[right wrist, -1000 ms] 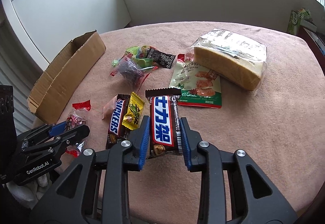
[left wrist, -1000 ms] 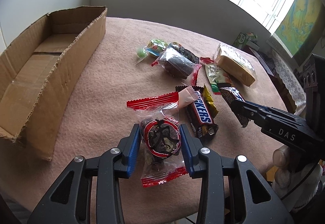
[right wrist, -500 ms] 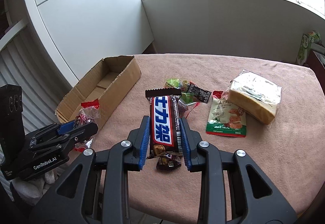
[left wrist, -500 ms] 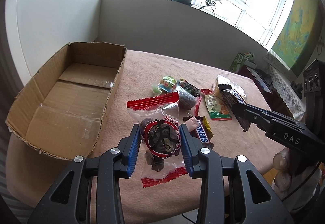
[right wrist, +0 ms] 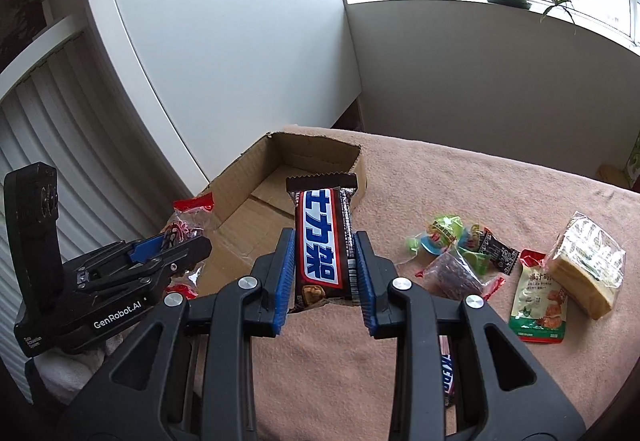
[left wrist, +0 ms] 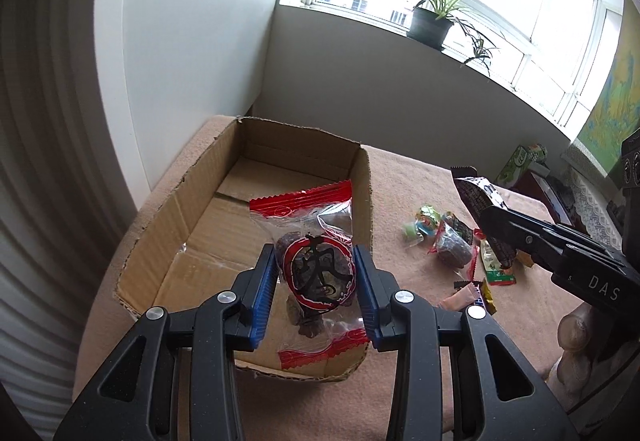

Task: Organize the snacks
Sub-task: 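Carry both held snacks over the cardboard box and open both tools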

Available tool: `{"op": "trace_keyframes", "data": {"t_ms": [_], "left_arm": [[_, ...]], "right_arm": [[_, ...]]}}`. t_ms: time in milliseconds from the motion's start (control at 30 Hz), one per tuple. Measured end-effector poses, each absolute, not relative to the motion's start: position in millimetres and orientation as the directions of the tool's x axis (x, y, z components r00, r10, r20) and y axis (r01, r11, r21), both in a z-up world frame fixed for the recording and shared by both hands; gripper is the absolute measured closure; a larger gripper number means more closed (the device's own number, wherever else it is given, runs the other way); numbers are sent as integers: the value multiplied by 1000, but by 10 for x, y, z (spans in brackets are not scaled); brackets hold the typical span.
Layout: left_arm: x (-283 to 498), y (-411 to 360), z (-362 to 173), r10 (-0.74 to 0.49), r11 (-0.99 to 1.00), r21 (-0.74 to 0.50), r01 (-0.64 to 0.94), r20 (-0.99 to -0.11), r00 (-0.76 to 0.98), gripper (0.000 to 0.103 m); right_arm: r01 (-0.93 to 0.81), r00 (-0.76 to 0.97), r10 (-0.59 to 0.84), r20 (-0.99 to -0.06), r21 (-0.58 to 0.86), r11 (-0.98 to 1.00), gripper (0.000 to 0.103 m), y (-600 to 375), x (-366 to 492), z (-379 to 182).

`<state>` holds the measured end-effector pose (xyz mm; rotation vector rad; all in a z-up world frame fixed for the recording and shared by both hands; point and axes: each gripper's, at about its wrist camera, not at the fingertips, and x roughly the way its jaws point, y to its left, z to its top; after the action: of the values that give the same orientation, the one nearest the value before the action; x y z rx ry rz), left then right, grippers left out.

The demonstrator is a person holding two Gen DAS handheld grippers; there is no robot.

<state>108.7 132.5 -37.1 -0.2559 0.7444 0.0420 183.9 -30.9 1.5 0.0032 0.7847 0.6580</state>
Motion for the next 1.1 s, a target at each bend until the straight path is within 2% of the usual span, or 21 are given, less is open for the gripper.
{"op": "trace_keyframes", "data": {"t_ms": [600, 633, 700, 733, 767, 867, 1100], "left_arm": [[1338, 1789, -633, 23, 951, -192, -243, -739, 674, 67], [1341, 1806, -644, 25, 949, -192, -248, -742, 669, 66], [1348, 1844, -663, 29, 946, -193, -259, -749, 662, 66], [1352, 1856, -669, 28, 946, -194, -261, -750, 661, 65], [1354, 1862, -668, 29, 945, -194, -263, -750, 660, 64], [1340, 1882, -655, 39, 942, -193, -273, -747, 664, 51], [1256, 1849, -539, 47, 944, -193, -268, -725, 688, 51]], "right_arm": [[-596, 428, 524, -736, 206, 776, 73, 625, 2097, -399], [-597, 430, 520, -738, 200, 777, 71, 638, 2095, -407], [-592, 444, 516, -733, 192, 782, 58, 634, 2081, -398], [-589, 455, 516, -726, 189, 786, 45, 619, 2071, -386], [-586, 465, 515, -720, 186, 789, 40, 604, 2065, -369], [-584, 467, 525, -712, 197, 787, 40, 553, 2068, -321], [-580, 490, 552, -675, 220, 784, 40, 254, 1945, -83]]}}
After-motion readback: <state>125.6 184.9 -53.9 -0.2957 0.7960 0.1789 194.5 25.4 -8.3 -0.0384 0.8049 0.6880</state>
